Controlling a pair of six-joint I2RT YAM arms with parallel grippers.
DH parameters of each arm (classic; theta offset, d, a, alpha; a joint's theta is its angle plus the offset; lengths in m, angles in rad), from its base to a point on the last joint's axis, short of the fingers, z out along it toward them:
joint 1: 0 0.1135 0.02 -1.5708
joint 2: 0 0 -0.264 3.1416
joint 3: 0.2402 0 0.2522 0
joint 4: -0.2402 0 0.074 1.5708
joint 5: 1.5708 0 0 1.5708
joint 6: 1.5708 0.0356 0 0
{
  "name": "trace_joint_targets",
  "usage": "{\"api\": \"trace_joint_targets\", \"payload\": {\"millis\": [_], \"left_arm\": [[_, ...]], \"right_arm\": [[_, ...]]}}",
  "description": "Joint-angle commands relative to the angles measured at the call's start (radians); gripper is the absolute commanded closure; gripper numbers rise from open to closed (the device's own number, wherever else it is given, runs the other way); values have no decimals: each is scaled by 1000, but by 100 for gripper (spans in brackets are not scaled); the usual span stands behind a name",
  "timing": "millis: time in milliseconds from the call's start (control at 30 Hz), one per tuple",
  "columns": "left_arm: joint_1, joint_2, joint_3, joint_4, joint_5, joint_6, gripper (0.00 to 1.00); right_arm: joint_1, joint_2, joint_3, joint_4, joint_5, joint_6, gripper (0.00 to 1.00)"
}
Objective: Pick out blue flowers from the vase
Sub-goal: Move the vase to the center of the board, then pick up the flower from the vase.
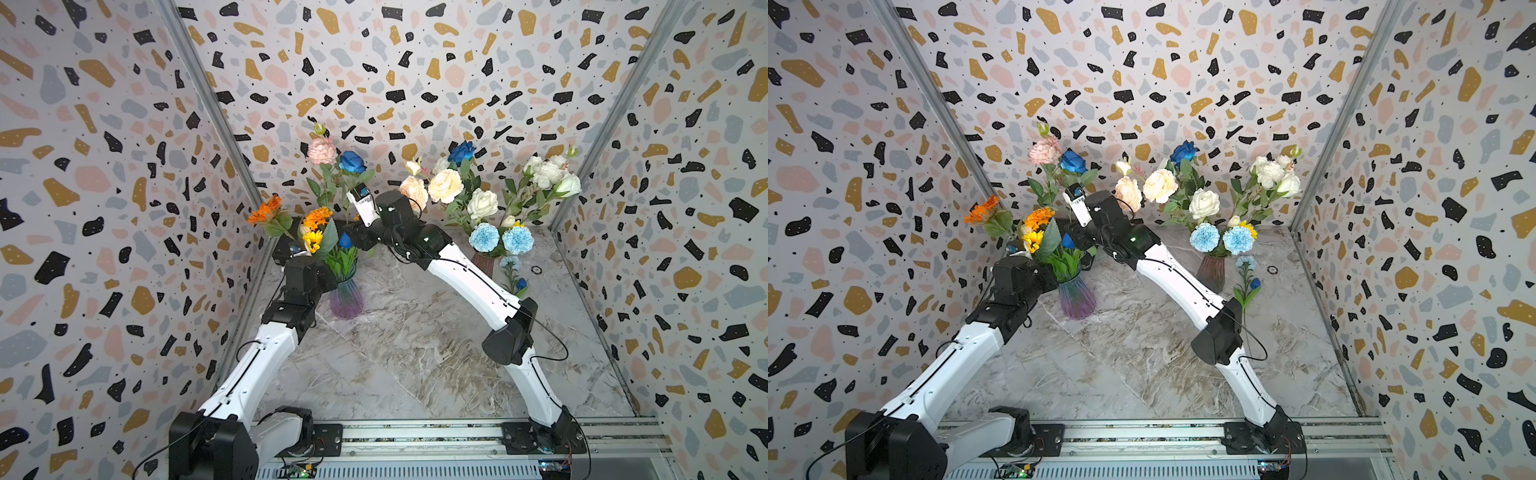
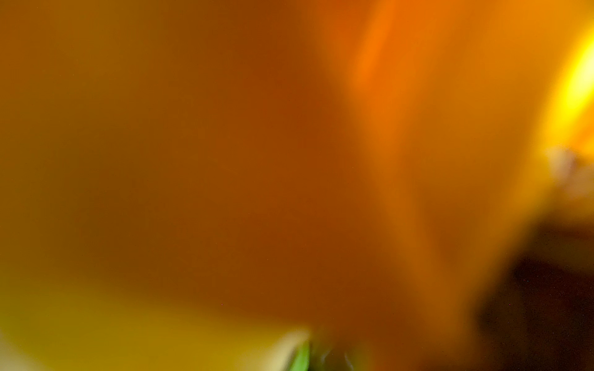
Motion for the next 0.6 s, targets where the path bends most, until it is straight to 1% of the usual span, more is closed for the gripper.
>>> {"api": "trace_joint_targets", "payload": {"millis": [0,200,400,567], "left_arm": [[5,15,-33,-46,-17,39,100],[5,9,-41,-42,-12,45,100],[5,8,-47,-37,10,41,100],[5,8,-37,-44,16,47,100]], "right_arm": [[-17,2,27,116,7,3,43],[-44,36,35,170,-68,-8,44],[-50,72,34,233,-129,-16,44],[-49,90,33,275,-156,-11,45]]}}
